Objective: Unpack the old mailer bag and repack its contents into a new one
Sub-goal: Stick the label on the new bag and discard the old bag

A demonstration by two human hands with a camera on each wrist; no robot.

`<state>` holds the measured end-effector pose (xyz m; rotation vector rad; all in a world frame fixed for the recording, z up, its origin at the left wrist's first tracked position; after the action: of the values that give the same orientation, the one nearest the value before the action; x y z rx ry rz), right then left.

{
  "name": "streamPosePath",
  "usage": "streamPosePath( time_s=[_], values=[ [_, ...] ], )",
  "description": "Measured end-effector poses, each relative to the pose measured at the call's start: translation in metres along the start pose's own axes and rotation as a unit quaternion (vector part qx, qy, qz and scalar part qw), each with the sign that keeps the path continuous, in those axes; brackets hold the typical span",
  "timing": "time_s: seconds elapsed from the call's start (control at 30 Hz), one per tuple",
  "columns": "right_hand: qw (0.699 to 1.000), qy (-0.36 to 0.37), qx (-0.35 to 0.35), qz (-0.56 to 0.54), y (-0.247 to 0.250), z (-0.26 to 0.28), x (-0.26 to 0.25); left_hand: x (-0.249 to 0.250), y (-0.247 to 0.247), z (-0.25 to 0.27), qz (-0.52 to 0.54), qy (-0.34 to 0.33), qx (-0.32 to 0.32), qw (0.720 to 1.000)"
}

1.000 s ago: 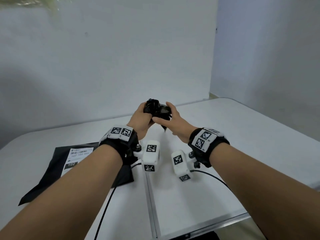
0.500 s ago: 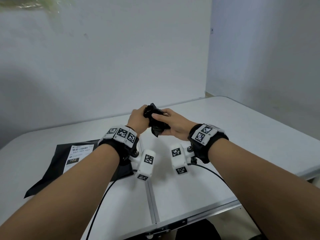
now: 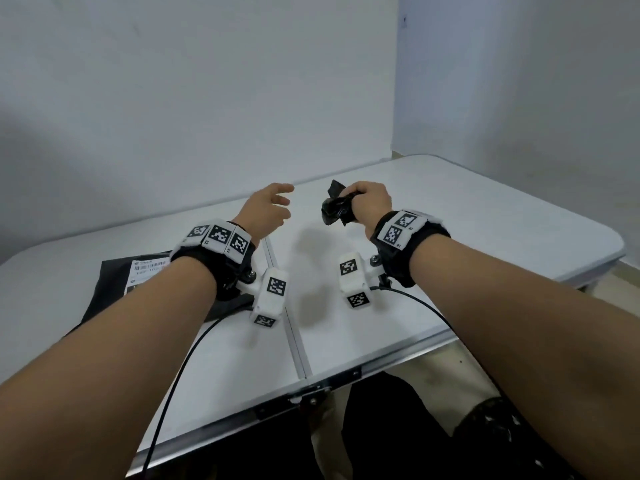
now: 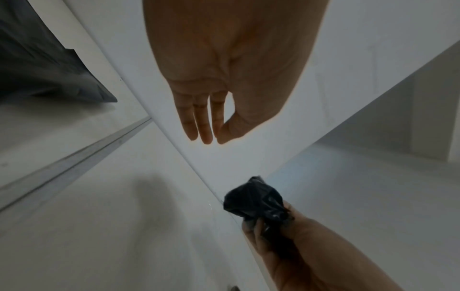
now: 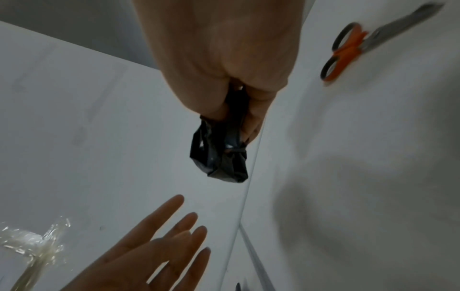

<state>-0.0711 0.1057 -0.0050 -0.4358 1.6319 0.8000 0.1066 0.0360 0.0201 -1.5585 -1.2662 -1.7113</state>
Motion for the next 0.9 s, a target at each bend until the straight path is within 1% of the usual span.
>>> streamPosePath(
  time_s=[0.1, 0.27, 0.33, 0.43, 0.5, 0.6, 0.7, 0.77, 0.83, 0.9],
  values=[
    [0.998, 0.009, 0.062, -0.004, 0.026, 0.003, 0.004, -0.003, -0.025, -0.003, -0.040, -0.007, -0.010, 0.999],
    [0.986, -0.005, 0.162, -0.039, 0.088, 0.002, 0.018, 0.009, -0.096, -0.008, -0.119, -0.064, -0.041, 0.990],
    [0.978, -0.003, 0.204, -0.043, 0.123, 0.002, 0.023, 0.017, -0.131, -0.008, -0.128, -0.085, -0.066, 0.986],
    [0.968, 0.004, 0.252, -0.009, 0.183, 0.005, 0.038, 0.034, -0.191, -0.006, -0.124, -0.114, -0.110, 0.979],
    [0.959, -0.002, 0.283, 0.012, 0.226, 0.013, 0.052, 0.047, -0.232, -0.001, -0.108, -0.127, -0.138, 0.976],
    [0.937, -0.026, 0.346, 0.037, 0.290, 0.033, 0.074, 0.065, -0.294, 0.013, -0.089, -0.160, -0.183, 0.966],
    [0.909, -0.061, 0.409, 0.057, 0.342, 0.056, 0.108, 0.077, -0.351, 0.045, -0.060, -0.176, -0.243, 0.952],
    [0.890, -0.096, 0.439, 0.075, 0.369, 0.076, 0.141, 0.081, -0.383, 0.074, -0.039, -0.188, -0.285, 0.939],
    [0.878, -0.146, 0.447, 0.090, 0.390, 0.097, 0.185, 0.079, -0.410, 0.101, -0.021, -0.193, -0.321, 0.927],
    [0.872, -0.196, 0.433, 0.116, 0.402, 0.119, 0.231, 0.065, -0.435, 0.126, -0.004, -0.167, -0.365, 0.916]
  ],
)
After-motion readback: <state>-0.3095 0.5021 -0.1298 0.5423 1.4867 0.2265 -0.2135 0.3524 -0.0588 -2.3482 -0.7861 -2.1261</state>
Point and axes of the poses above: each hand's wrist, its own z-axis away from the middle knuckle, its own y-axis out of the back of the hand, x = y × z, the point moved 4 cm from there along -z, towards the middle knuckle, and after that the axes turned 10 degrees about z, right-handed, at the moved point
